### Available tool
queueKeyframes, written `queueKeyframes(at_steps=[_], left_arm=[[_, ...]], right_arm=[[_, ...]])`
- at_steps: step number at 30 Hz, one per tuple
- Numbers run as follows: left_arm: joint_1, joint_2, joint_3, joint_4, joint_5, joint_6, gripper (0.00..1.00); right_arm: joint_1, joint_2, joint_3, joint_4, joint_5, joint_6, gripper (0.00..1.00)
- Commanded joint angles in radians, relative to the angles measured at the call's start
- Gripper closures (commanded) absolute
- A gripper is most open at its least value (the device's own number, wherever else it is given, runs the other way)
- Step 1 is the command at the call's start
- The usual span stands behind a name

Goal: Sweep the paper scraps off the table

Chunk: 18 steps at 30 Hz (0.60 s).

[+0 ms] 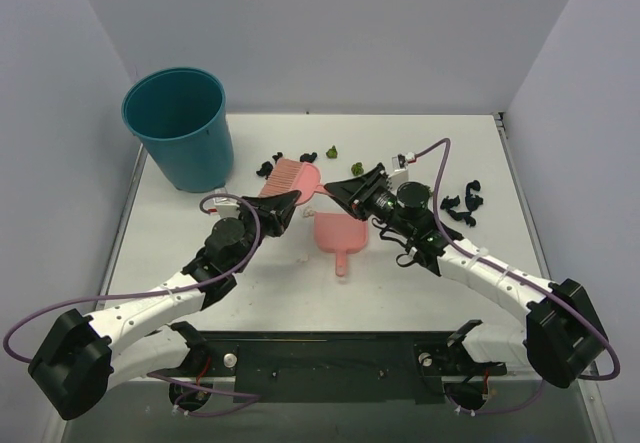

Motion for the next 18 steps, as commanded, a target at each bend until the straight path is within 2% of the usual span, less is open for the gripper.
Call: queueKeyframes(at_steps=[1,5,7,8,9,10,12,15,18], left_arm=[[-0.006,-0.010,-0.008,0.085,-0.016,0.011,1.00],[-0.006,-0.005,-0.012,0.096,0.004,0.012,1.00],[-0.003,-0.001,-0.001,0.047,0.030,0.008,1.00],[-0.003,-0.001,0.014,0.021,0.039,0.009,0.83],[-0.003,-0.007,0.025,-0.014,0.059,0.018,0.74],[-0.001,-0.012,0.039,-0.042,0.065,0.049,0.54],[0.000,-0.036,0.093,-0.172,0.079,0.142,0.34],[-0.003,-0.070,0.217,-0.519,0.056,0.315,0.27],[-0.003,-0.078,0.268,-0.714,0.041,0.428,0.27]], right_arm=[[0.004,-0.001,0.049,0.077,0.003,-0.001,0.86],[0.004,-0.004,0.056,0.045,0.013,-0.015,1.00],[0.003,-0.010,0.064,0.019,0.022,-0.027,1.00],[0.003,-0.016,0.066,0.014,0.031,-0.033,1.00],[0.003,-0.022,0.067,-0.011,0.036,-0.049,1.00],[0.001,-0.033,0.069,-0.024,0.046,-0.056,1.00],[-0.003,-0.059,0.076,-0.089,0.066,-0.092,1.00],[-0.016,-0.114,0.137,-0.339,0.132,-0.218,1.00],[-0.042,-0.160,0.167,-0.544,0.178,-0.343,1.00]])
